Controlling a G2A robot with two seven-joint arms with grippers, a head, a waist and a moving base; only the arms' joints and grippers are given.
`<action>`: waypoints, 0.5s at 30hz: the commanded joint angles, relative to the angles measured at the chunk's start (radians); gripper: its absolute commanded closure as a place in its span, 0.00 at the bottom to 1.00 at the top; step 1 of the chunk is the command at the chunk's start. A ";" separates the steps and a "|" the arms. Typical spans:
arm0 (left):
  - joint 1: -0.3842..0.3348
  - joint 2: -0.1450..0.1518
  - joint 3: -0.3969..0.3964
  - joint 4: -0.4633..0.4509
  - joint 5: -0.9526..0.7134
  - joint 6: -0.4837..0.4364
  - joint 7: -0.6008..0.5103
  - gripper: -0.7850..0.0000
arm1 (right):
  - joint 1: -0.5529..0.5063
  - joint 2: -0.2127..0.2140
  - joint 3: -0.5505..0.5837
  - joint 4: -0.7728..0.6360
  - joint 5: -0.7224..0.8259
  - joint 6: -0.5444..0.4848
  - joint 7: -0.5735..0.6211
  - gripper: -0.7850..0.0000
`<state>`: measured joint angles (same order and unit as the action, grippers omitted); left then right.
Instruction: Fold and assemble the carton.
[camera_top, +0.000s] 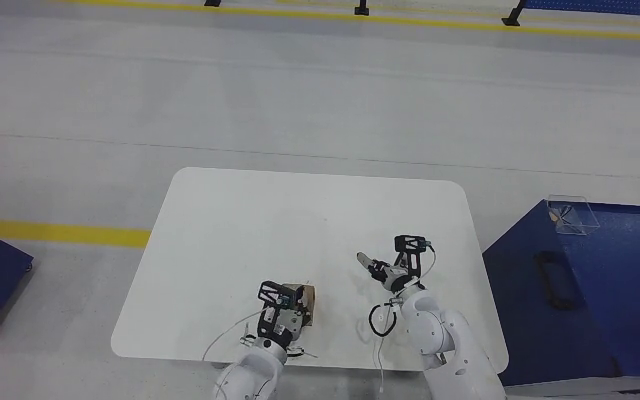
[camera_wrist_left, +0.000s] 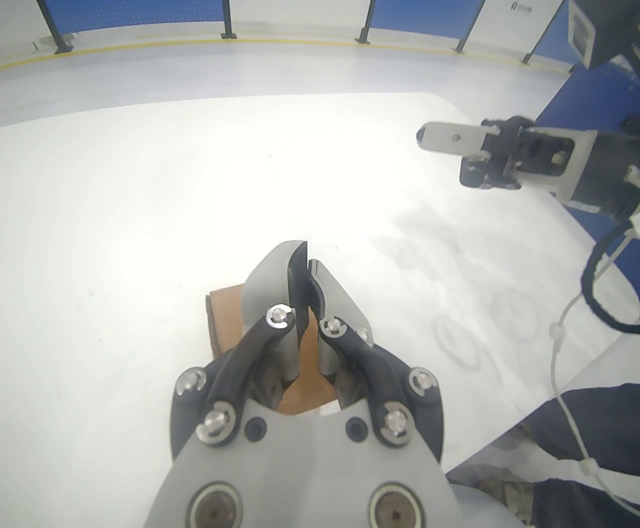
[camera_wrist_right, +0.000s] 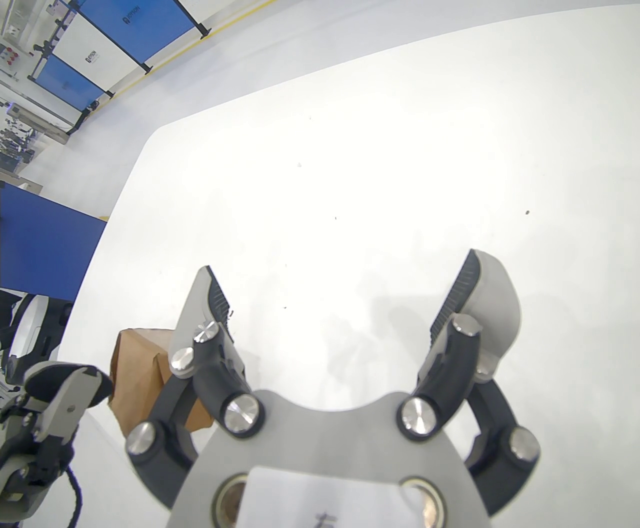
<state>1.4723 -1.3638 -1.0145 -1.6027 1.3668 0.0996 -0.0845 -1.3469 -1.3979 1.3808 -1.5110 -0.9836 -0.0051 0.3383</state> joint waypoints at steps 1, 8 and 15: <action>-0.009 -0.002 0.005 0.009 0.017 0.013 -0.022 1.00 | 0.000 0.000 0.000 0.000 0.000 0.000 0.000 0.00; -0.004 -0.005 0.003 0.020 -0.010 0.008 0.001 1.00 | 0.000 0.000 0.000 0.000 0.000 0.000 0.000 0.00; 0.034 -0.007 -0.013 -0.050 -0.048 -0.001 0.170 1.00 | 0.000 0.000 0.000 0.000 0.000 0.000 0.000 0.00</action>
<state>1.4902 -1.3723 -1.0197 -1.6341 1.3241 0.1073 0.0296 -1.3469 -1.3979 1.3808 -1.5110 -0.9836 -0.0051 0.3383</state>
